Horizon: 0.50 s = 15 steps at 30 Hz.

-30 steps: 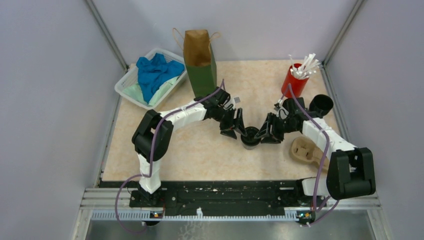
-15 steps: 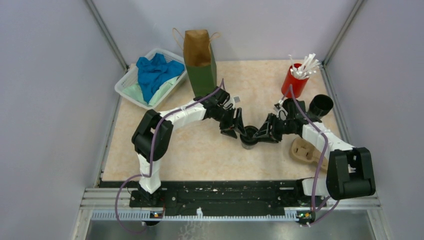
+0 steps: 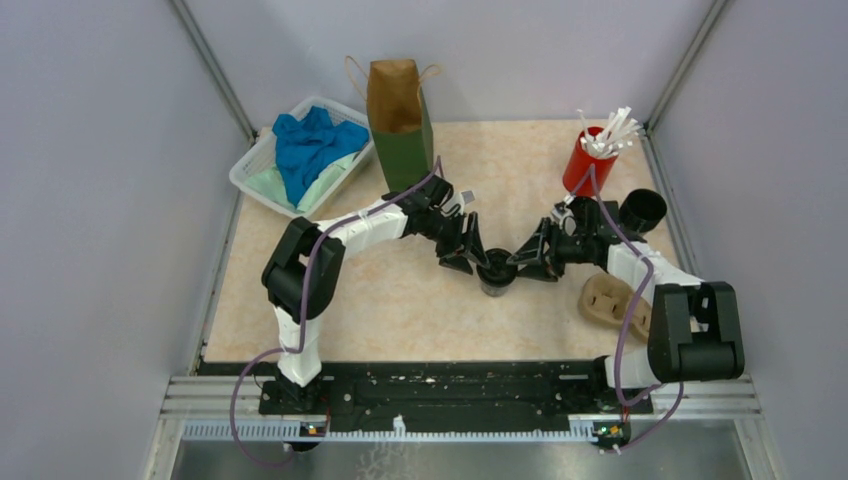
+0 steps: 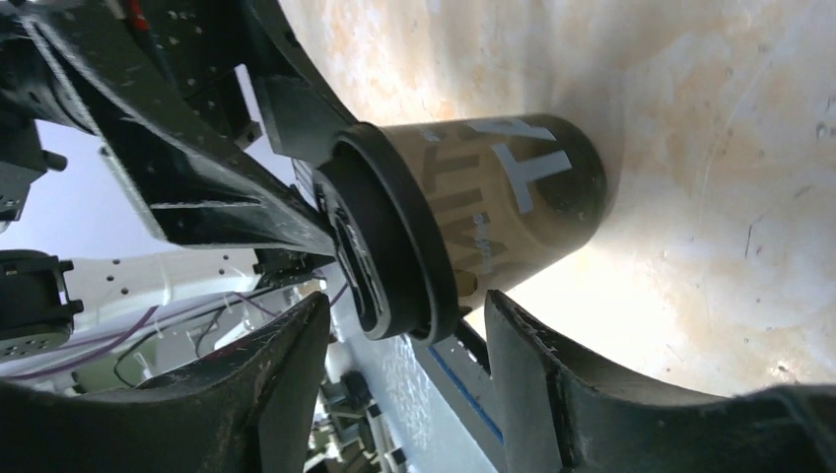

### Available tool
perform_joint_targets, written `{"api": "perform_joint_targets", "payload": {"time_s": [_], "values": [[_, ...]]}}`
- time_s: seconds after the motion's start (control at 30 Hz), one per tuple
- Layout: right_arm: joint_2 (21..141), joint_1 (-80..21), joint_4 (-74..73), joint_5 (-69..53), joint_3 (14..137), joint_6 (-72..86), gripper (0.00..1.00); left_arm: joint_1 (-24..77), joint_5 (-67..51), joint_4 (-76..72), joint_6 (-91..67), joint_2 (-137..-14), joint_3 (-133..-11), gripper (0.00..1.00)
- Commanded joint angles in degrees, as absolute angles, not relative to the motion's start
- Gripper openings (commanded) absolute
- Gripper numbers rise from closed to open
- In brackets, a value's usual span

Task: Pack the takeout coffee
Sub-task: Close the cup lid on the coffee cup.

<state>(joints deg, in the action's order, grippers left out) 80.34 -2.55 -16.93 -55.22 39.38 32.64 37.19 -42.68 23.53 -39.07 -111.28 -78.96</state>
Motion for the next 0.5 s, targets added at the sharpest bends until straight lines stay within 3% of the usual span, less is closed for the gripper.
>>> {"api": "perform_joint_targets", "payload": {"time_s": [0.0,0.2,0.47], "values": [[79.2,-2.3,-16.9,-55.0,42.9,31.1,0.60,36.9,-40.2,24.0,-38.0,-113.3,-77.5,0.61],[82.5,-2.6,-14.9,-55.4,42.9,31.0,0.58,36.9,-40.2,23.9,-37.8,-113.4,-76.6,0.61],[86.0,-2.5,-6.8,-54.1,36.9,34.4,0.47,36.9,-39.1,25.5,-36.9,-114.5,-77.8,0.60]]}}
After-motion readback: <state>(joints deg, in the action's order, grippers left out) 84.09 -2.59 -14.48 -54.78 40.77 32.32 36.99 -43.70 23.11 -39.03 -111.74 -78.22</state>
